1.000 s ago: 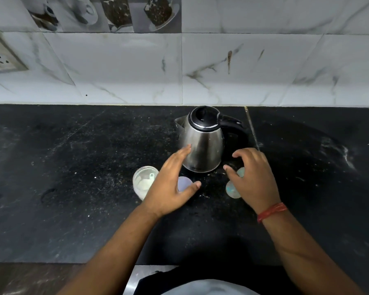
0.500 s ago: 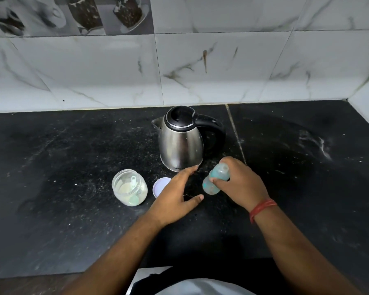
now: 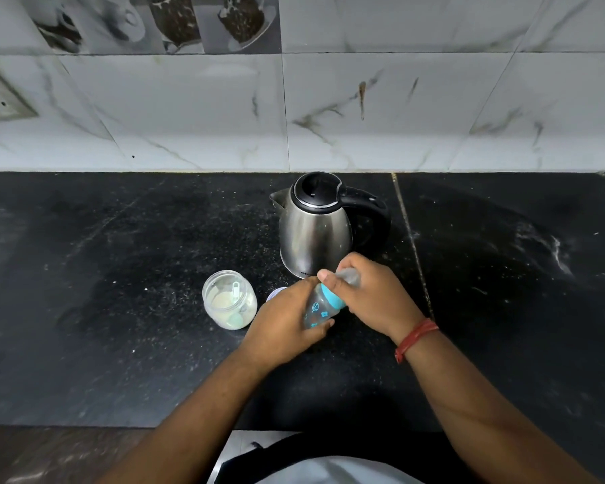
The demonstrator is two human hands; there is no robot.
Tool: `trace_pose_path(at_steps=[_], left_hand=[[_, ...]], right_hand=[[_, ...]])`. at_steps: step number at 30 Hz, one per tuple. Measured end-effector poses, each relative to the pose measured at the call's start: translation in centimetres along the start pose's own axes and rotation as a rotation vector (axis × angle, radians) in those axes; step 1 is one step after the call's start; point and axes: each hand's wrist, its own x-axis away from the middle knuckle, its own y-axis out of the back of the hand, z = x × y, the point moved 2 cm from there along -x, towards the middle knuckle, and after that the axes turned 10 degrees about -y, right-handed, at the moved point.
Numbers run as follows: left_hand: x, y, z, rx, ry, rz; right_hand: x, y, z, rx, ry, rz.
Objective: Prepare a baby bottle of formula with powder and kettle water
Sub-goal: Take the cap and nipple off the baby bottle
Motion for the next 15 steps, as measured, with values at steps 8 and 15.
trace_pose_path(at_steps=[8, 15], left_hand=[[0.2, 0.5, 0.3, 0.186, 0.036, 0.077], [1.0, 1.1, 1.5, 0.447, 0.155, 0.015]], right_hand=[[0.0, -1.0, -0.1, -0.110, 0.081, -0.052], [-1.3, 2.3, -1.9, -0.317, 0.001, -0.200]])
